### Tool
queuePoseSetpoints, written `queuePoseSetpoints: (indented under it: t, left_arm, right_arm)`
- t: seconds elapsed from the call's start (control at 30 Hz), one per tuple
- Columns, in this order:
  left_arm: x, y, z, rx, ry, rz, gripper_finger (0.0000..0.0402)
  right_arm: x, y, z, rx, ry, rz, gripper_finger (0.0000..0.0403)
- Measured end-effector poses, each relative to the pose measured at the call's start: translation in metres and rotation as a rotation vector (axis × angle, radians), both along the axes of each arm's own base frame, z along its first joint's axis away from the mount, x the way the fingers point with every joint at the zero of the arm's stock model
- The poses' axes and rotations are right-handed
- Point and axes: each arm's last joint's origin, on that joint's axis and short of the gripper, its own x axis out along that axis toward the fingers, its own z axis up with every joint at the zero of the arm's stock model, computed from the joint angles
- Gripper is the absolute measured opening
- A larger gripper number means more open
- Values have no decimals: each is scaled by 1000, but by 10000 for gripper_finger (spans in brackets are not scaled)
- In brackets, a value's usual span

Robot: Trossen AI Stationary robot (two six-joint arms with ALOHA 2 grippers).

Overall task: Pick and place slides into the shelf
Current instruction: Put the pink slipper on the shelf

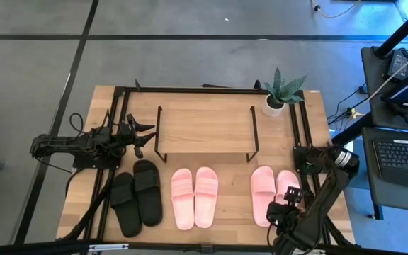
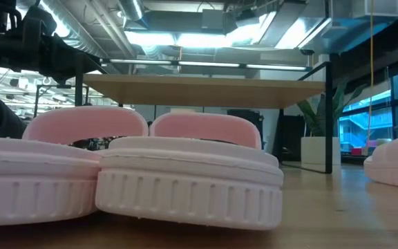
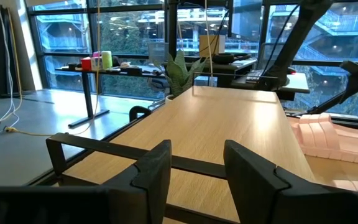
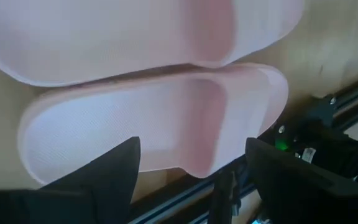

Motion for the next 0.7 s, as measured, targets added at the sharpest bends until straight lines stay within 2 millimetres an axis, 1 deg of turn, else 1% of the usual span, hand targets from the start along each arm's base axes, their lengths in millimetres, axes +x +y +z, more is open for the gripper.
queuePoseSetpoints:
  t: [0.07,0.23,0.37,0.47,0.57,0.7]
  left_arm:
    - [0,0,0,0,0,0,141]
    - [0,0,0,0,1,0,141]
    - [0,0,0,0,0,0,141]
    - [0,0,0,0,1,0,141]
    - [0,0,0,0,0,0,141]
    - [0,0,0,-1,0,1,141]
  right_arm:
    - [1,1,-4,-11,9,4,291]
    - [3,3,-12,-18,60,90,291]
    - [3,4,-19,-62,66,75,291]
    - [1,3,-23,-114,1,28,291]
    - [-7,2,-29,-160,-30,-10,291]
    - [-25,1,-35,-184,-51,-38,291]
